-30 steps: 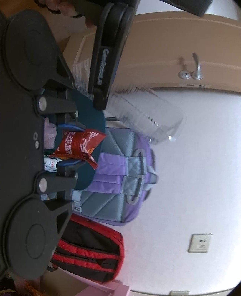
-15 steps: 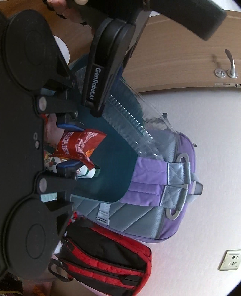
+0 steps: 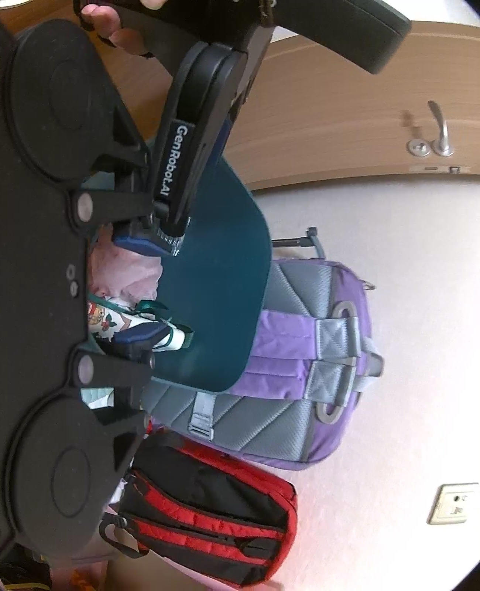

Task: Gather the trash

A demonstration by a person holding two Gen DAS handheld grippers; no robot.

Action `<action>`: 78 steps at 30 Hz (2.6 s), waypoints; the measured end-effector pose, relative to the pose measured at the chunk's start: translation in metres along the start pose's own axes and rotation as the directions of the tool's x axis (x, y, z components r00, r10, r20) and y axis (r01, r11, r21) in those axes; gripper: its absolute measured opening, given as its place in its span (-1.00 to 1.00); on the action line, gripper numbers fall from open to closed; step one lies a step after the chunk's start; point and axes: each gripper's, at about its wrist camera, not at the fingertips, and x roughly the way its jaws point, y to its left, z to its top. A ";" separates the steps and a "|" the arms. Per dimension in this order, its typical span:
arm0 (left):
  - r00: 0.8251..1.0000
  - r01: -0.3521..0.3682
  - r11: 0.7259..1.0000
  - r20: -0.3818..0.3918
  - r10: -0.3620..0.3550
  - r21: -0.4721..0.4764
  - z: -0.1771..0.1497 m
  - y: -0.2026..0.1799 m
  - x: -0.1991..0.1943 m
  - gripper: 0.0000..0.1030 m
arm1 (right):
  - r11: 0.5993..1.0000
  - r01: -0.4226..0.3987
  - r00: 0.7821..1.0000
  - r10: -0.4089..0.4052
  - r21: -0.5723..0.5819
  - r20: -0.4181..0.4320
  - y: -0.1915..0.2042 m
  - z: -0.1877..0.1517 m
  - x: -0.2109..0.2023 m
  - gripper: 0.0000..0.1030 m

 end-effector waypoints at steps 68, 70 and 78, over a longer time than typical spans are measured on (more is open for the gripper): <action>0.906 0.035 0.999 0.423 -0.031 -0.002 -0.113 -0.028 -0.222 0.94 | 0.997 -0.073 0.935 0.057 0.034 0.350 0.037 -0.044 -0.202 -0.03; 0.905 0.035 0.999 0.424 -0.031 -0.001 -0.114 -0.028 -0.223 0.94 | 0.996 -0.076 0.935 0.059 0.035 0.351 0.037 -0.044 -0.203 -0.03; 0.899 0.030 1.000 0.437 -0.025 -0.005 -0.120 -0.030 -0.230 0.94 | 0.995 -0.090 0.933 0.069 0.043 0.353 0.035 -0.046 -0.208 -0.03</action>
